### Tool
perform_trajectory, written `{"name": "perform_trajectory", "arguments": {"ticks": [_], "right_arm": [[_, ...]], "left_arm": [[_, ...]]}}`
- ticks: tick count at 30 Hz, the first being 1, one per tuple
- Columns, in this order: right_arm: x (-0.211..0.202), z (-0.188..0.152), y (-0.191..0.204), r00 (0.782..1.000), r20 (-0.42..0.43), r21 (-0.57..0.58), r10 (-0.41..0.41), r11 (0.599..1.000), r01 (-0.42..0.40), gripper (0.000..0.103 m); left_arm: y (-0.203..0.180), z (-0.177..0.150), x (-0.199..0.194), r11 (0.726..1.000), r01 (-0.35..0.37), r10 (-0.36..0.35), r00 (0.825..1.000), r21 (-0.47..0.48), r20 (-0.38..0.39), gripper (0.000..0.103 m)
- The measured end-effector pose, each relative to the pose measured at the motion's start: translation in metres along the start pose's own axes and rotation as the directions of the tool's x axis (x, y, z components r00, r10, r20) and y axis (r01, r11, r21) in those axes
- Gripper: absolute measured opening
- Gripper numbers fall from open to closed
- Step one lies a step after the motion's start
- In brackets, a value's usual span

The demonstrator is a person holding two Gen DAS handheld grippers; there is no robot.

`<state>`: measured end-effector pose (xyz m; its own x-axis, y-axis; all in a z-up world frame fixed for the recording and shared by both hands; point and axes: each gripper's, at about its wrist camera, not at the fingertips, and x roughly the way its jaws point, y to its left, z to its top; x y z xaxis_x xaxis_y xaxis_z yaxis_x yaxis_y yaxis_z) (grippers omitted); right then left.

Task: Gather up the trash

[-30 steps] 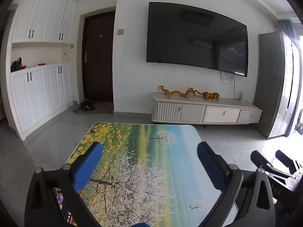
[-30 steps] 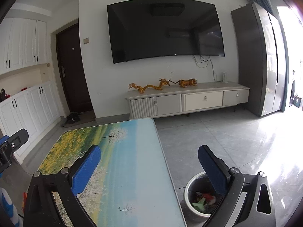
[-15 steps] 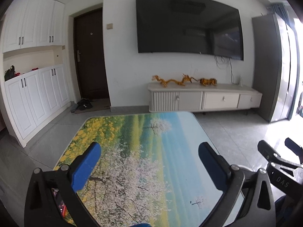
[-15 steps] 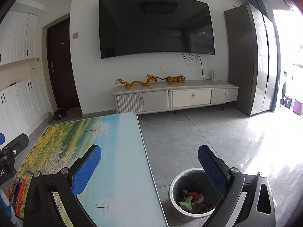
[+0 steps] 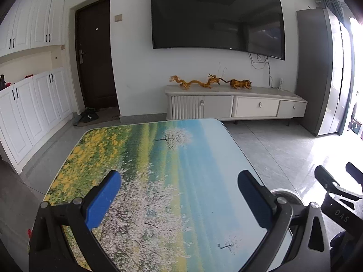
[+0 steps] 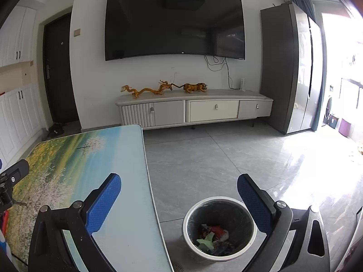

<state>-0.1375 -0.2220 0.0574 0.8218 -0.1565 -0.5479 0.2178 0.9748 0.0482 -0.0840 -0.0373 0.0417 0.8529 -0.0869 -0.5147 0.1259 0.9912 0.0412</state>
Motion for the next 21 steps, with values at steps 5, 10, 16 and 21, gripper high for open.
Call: {"name": "perform_trajectory", "arguments": {"ticks": [5, 10, 16, 21], "right_arm": [[0.003, -0.001, -0.005, 0.999, 0.005, -0.01, -0.035, 0.999, 0.035, 0.103], [0.008, -0.001, -0.009, 0.998, 0.003, -0.018, -0.057, 0.998, 0.057, 0.103], [0.013, -0.003, -0.01, 0.998, -0.013, -0.014, -0.062, 0.998, 0.062, 0.103], [0.016, -0.001, -0.006, 0.998, -0.022, -0.028, -0.062, 0.998, 0.061, 0.103]], "left_arm": [[-0.009, 0.0, 0.006, 1.0, -0.018, 0.018, 1.0, 0.026, 0.016, 0.103], [-0.011, 0.003, 0.012, 1.0, -0.015, 0.014, 1.0, 0.016, 0.009, 0.103], [-0.006, 0.003, 0.024, 1.0, -0.013, 0.013, 1.0, 0.004, -0.015, 0.103], [-0.002, 0.003, 0.026, 1.0, -0.015, 0.015, 1.0, -0.005, -0.017, 0.103]]}}
